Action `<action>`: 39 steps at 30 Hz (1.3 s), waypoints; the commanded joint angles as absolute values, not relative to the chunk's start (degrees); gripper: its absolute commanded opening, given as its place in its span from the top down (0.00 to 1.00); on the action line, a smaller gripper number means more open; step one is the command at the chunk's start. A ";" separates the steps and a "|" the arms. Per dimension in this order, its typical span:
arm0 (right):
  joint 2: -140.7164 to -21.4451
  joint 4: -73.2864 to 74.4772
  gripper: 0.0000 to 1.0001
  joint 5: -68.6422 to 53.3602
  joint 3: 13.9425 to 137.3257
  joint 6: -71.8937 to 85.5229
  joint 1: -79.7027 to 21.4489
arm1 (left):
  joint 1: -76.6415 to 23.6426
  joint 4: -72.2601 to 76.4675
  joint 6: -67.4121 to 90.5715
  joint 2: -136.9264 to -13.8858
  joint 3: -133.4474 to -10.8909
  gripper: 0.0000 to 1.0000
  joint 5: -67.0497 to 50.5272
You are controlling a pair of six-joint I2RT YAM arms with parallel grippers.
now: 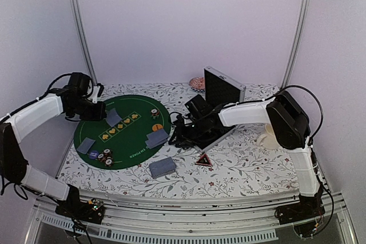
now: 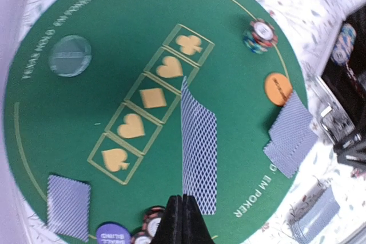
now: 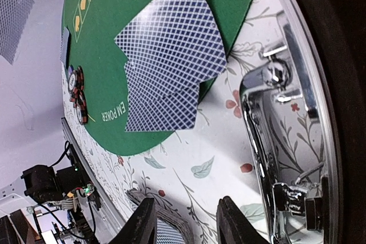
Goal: Distribute texas hold em gaming equipment
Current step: Pick up the poker card from the big blind area, then distribute the poker card in the small blind area.
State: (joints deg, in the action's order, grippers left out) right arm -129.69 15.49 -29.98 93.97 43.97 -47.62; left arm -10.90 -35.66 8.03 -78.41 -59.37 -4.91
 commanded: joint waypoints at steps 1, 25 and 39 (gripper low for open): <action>-124.28 16.69 0.63 -31.17 91.32 37.62 -47.75 | -2.03 -36.30 10.43 -72.96 -56.58 1.00 -6.34; -114.88 21.39 0.61 -32.01 82.57 18.94 -47.66 | 20.39 -42.50 7.38 -80.78 -57.13 1.00 -11.97; -115.23 22.53 0.61 -32.31 83.11 18.33 -47.42 | 20.48 -43.98 7.56 -85.99 -57.72 1.00 -9.94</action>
